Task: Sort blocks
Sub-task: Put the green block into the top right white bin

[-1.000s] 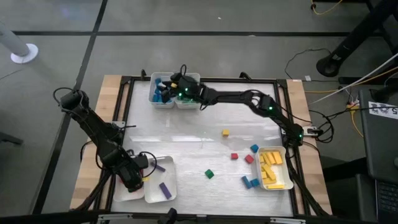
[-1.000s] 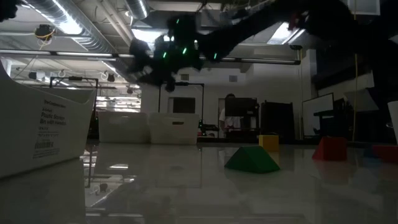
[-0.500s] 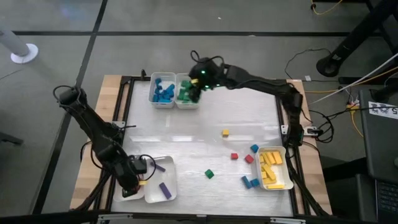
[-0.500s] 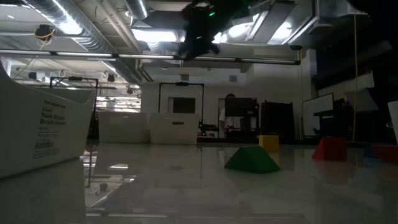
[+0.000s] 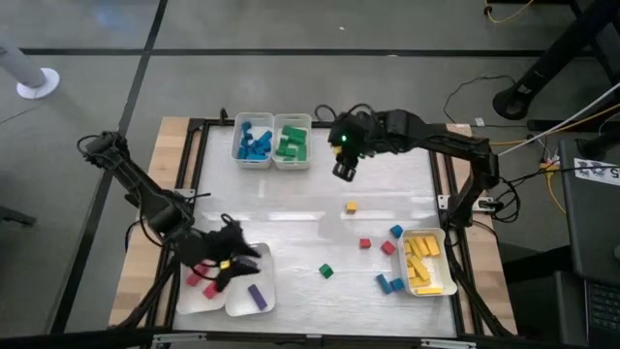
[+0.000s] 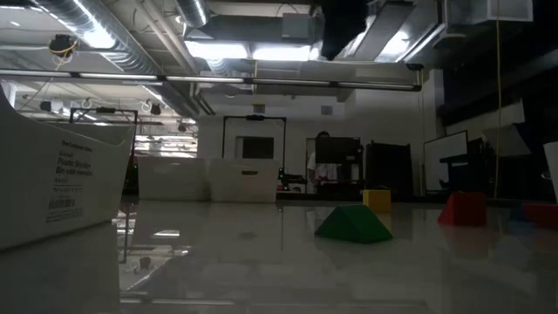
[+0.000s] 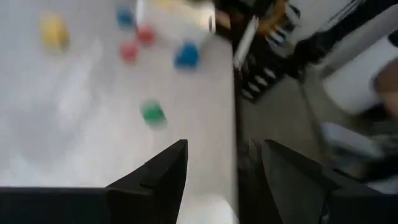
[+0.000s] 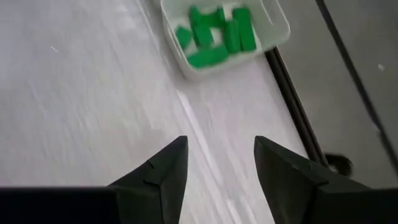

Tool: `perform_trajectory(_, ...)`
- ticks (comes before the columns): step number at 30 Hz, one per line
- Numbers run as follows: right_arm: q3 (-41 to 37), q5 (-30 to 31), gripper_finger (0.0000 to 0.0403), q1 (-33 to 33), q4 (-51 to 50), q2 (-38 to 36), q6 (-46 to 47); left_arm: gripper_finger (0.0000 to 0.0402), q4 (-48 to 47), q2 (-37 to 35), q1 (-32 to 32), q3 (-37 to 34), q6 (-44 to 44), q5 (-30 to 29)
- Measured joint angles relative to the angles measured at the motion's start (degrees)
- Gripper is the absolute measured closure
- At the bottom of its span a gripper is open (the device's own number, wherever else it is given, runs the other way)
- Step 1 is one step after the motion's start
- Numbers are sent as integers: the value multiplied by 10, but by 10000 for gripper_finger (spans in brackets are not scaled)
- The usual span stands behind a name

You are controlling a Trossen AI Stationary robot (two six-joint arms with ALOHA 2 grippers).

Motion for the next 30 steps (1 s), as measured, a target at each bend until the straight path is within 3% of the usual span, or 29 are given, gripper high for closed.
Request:
perform_trajectory(6,-9,62,221,41,-89,-7,32,206,151,83,66,0,264,-15)
perform_trajectory(12,-32,91,221,73,-155,-10,68,206,289,192,124,0,484,54)
perform_trajectory(20,-73,91,221,99,-155,-10,73,206,442,332,185,1,589,193)
perform_trajectory(30,-109,45,221,121,-166,-13,101,206,443,443,245,71,647,334)
